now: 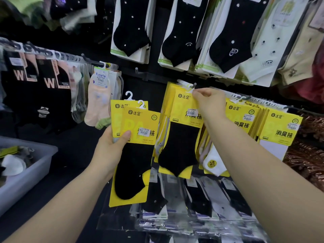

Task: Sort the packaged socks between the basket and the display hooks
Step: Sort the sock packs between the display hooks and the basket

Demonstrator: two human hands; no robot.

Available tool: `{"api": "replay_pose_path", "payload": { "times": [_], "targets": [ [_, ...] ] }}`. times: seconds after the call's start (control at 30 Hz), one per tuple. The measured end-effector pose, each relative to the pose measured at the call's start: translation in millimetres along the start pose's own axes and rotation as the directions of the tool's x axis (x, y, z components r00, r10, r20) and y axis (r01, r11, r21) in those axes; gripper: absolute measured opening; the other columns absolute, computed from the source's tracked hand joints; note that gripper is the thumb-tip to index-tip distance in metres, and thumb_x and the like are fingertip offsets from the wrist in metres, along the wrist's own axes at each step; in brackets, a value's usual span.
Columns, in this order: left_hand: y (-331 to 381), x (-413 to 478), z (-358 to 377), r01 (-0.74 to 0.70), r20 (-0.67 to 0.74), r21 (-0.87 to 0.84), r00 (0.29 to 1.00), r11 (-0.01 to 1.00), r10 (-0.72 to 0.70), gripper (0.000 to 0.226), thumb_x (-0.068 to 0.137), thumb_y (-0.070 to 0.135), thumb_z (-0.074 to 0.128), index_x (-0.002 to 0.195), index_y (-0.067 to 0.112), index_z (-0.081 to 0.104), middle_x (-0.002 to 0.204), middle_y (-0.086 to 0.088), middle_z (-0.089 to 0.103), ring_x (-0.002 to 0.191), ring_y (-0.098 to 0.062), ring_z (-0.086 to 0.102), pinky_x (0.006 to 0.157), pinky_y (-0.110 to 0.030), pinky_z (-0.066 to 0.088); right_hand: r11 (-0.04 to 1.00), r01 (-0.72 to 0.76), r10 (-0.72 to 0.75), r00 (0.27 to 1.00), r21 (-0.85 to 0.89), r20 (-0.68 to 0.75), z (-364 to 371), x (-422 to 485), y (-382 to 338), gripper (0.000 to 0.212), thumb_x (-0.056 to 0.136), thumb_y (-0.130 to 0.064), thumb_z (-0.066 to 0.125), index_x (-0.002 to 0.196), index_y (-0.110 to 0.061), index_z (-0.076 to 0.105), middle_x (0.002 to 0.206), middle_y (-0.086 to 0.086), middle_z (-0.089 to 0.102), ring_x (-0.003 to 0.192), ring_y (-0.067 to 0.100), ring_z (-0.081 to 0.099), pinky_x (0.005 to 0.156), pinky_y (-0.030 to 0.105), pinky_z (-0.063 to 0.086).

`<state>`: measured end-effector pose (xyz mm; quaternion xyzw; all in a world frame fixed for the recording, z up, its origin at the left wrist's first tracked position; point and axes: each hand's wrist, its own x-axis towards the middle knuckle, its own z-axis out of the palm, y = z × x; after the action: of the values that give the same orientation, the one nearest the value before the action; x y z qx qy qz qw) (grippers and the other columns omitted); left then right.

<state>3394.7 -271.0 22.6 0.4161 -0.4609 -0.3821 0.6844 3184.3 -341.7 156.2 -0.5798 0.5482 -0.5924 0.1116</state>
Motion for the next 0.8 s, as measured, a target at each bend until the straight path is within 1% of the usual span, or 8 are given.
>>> {"api": "replay_pose_path", "payload": {
  "times": [0.13,0.2,0.3,0.37,0.53,0.6,0.67,0.8],
  "targets": [
    [4,4,-2,0.008,0.008,-0.074,1.0,0.997,-0.007,0.018,0.093,0.022,0.06,0.102,0.037,0.064,0.104,0.008,0.074,0.095,-0.01,0.07,0.077,-0.028,0.053,0.977,0.161,-0.183,0.97,-0.143,-0.158,-4,-26,-2,0.019,0.087,-0.029,0.063,0.103,-0.025,0.054,0.114,-0.004,0.046,0.109,0.017,0.044,0.09,0.026,0.035],
    [8,6,-3,0.024,0.015,-0.111,1.0,0.994,-0.023,0.015,0.092,0.023,0.062,0.102,0.034,0.066,0.101,0.007,0.075,0.092,-0.012,0.072,0.075,-0.028,0.055,0.965,0.256,-0.255,0.967,-0.06,0.026,7,-50,-10,0.021,0.087,-0.032,0.062,0.101,-0.026,0.048,0.108,-0.006,0.046,0.104,0.014,0.046,0.089,0.027,0.039],
    [13,9,-3,0.03,0.022,-0.156,0.999,0.987,-0.026,0.017,0.089,0.025,0.065,0.105,0.028,0.067,0.101,0.002,0.075,0.093,-0.017,0.072,0.077,-0.033,0.056,0.981,0.188,-0.188,0.897,0.04,0.4,33,-75,-26,0.033,0.083,-0.043,0.065,0.106,-0.028,0.046,0.099,-0.014,0.049,0.09,-0.004,0.049,0.071,0.014,0.042],
    [16,10,-7,0.02,0.02,-0.175,1.0,0.984,-0.016,0.022,0.086,0.027,0.067,0.108,0.026,0.066,0.103,0.001,0.075,0.095,-0.018,0.072,0.077,-0.034,0.056,0.983,0.179,-0.181,0.87,0.048,0.458,45,-79,-36,0.031,0.081,-0.038,0.07,0.102,-0.026,0.05,0.094,-0.013,0.055,0.083,-0.002,0.054,0.065,0.015,0.045],
    [18,15,-36,-0.041,-0.024,-0.107,0.999,0.993,0.039,0.019,0.095,0.032,0.056,0.108,0.04,0.065,0.113,0.009,0.071,0.107,-0.017,0.066,0.091,-0.038,0.05,0.975,-0.03,-0.078,0.882,0.22,0.465,59,-66,-47,0.023,0.084,-0.017,0.069,0.09,-0.033,0.054,0.109,0.002,0.061,0.098,0.02,0.062,0.085,0.044,0.055],
    [19,18,-52,-0.073,-0.087,-0.044,0.994,0.996,0.069,0.017,0.097,0.032,0.053,0.107,0.038,0.065,0.103,0.015,0.073,0.1,-0.012,0.069,0.083,-0.033,0.052,0.959,-0.113,-0.013,0.9,0.261,0.437,65,-55,-51,0.022,0.089,-0.015,0.063,0.09,-0.035,0.056,0.118,0.003,0.06,0.102,0.024,0.062,0.088,0.049,0.053],
    [20,19,-67,-0.093,-0.143,0.038,0.985,0.995,0.097,0.013,0.096,0.032,0.054,0.094,0.039,0.065,0.092,0.017,0.074,0.094,-0.013,0.07,0.075,-0.031,0.052,0.949,-0.153,0.036,0.921,0.277,0.387,71,-44,-55,0.017,0.093,-0.02,0.056,0.087,-0.036,0.057,0.117,0.002,0.061,0.104,0.024,0.061,0.09,0.049,0.052],
    [22,18,-91,-0.09,-0.172,0.119,0.979,0.989,0.11,0.012,0.095,0.033,0.055,0.089,0.037,0.064,0.099,0.006,0.073,0.096,-0.021,0.069,0.088,-0.05,0.053,0.98,-0.065,0.009,0.957,0.188,0.289,86,-30,-62,0.017,0.095,-0.031,0.051,0.08,-0.033,0.059,0.1,-0.005,0.062,0.089,0.017,0.059,0.074,0.032,0.051]
  ]
}}
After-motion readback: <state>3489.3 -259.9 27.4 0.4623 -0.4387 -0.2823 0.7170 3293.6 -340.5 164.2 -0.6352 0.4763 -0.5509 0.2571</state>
